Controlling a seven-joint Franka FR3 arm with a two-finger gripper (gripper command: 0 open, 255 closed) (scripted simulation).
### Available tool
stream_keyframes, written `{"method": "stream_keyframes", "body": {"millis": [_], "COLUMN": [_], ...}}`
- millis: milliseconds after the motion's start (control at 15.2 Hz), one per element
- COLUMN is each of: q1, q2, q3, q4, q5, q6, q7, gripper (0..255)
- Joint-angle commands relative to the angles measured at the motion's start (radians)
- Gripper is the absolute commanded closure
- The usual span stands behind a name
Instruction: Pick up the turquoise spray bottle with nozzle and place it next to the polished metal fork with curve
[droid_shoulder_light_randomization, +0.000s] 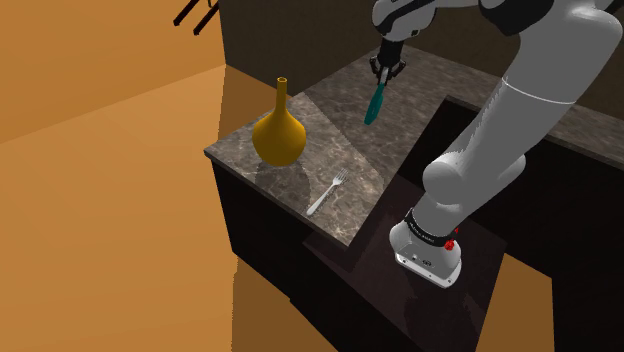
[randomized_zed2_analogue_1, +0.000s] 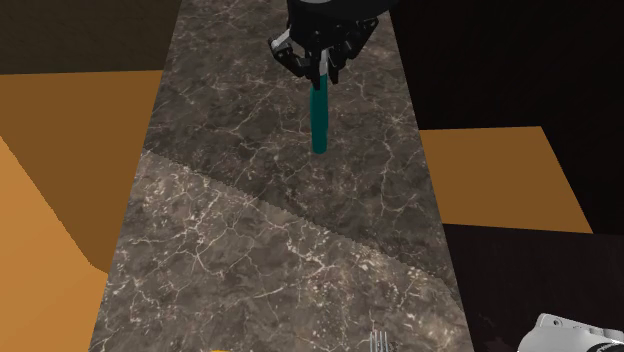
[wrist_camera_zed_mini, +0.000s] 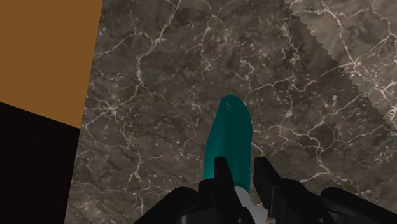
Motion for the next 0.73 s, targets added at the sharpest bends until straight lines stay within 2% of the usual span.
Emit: {"method": "stream_keyframes", "body": {"millis": [0, 660], "q1": [0.0, 0.004], "q2": [-0.005, -0.047], "q3": [0.0, 0.002], "q4": [0.007, 0.096], "q5": [-0.001, -0.007], "q6": [-0.013, -0.142], "q7": [0.0, -0.006], "gripper": [255, 255]}}
